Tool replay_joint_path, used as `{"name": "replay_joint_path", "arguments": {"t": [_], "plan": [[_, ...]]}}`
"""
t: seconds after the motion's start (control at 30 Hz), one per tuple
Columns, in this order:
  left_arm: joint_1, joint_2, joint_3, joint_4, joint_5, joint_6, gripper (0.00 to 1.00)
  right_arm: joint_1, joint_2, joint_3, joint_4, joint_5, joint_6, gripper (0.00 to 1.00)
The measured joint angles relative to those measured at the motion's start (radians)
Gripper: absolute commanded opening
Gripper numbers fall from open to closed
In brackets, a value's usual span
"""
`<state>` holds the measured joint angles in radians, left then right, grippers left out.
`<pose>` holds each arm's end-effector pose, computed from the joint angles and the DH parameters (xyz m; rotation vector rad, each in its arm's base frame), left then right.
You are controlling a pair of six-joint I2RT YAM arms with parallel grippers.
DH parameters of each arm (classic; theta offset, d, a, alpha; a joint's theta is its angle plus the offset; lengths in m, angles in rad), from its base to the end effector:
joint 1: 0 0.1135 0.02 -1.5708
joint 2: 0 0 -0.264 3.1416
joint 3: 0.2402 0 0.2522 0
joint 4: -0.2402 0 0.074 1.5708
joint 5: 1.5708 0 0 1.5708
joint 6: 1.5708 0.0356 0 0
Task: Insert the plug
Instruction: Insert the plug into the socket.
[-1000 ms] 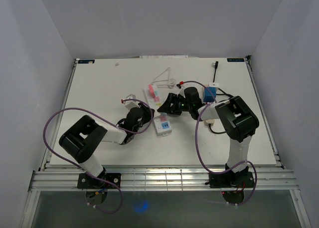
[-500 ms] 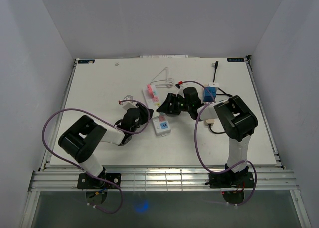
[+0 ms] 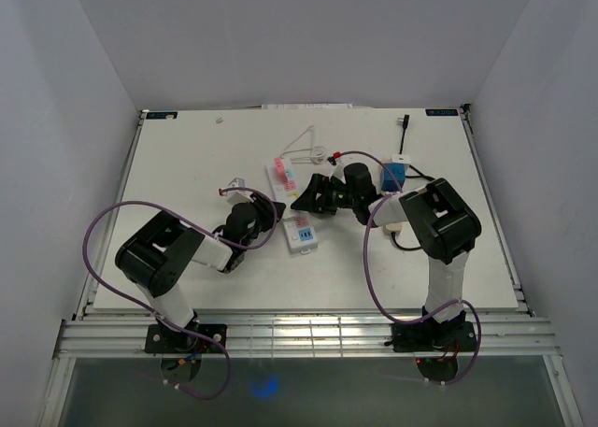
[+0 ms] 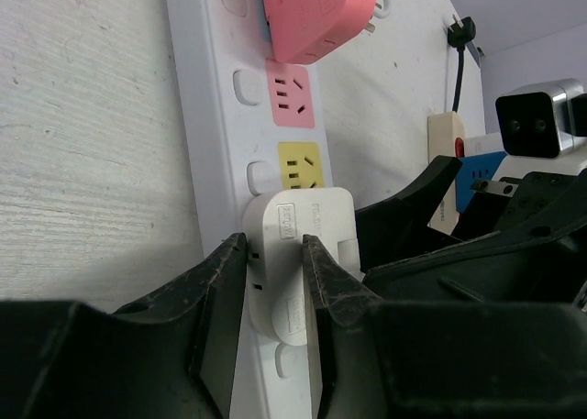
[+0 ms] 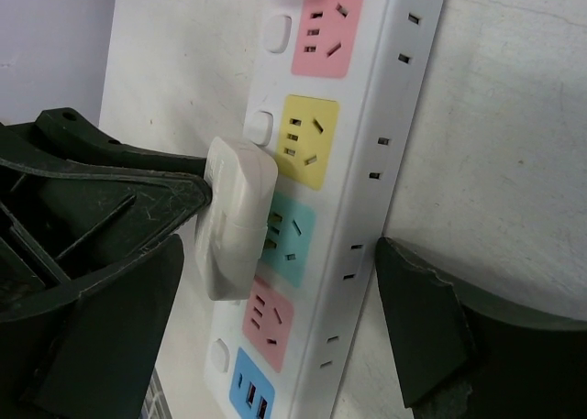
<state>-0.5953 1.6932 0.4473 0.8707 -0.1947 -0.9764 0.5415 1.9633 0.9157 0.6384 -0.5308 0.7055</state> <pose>0.2428 -0.1562 0.1226 -0.5174 1.9692 -0.8384 0.3261 0.2172 0.1336 -0.2051 2.1636 1.2920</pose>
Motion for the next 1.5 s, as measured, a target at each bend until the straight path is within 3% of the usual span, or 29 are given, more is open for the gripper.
{"name": "replay_joint_path", "arguments": {"t": [0.37,1.17,1.33,1.5], "plan": [[0.017,0.002,-0.033,0.052,0.012,-0.004,0.34,-0.017,0.032,-0.016,0.081,-0.042,0.052,0.77],[0.042,0.046,-0.061,0.163,0.021,-0.004,0.34,-0.037,0.105,-0.013,0.210,-0.110,0.126,0.69],[0.053,0.076,-0.072,0.221,0.032,-0.005,0.38,-0.036,0.112,0.002,0.201,-0.115,0.124,0.71],[0.066,0.107,-0.076,0.271,0.043,-0.008,0.40,-0.031,0.114,0.016,0.195,-0.119,0.123,0.86]]}}
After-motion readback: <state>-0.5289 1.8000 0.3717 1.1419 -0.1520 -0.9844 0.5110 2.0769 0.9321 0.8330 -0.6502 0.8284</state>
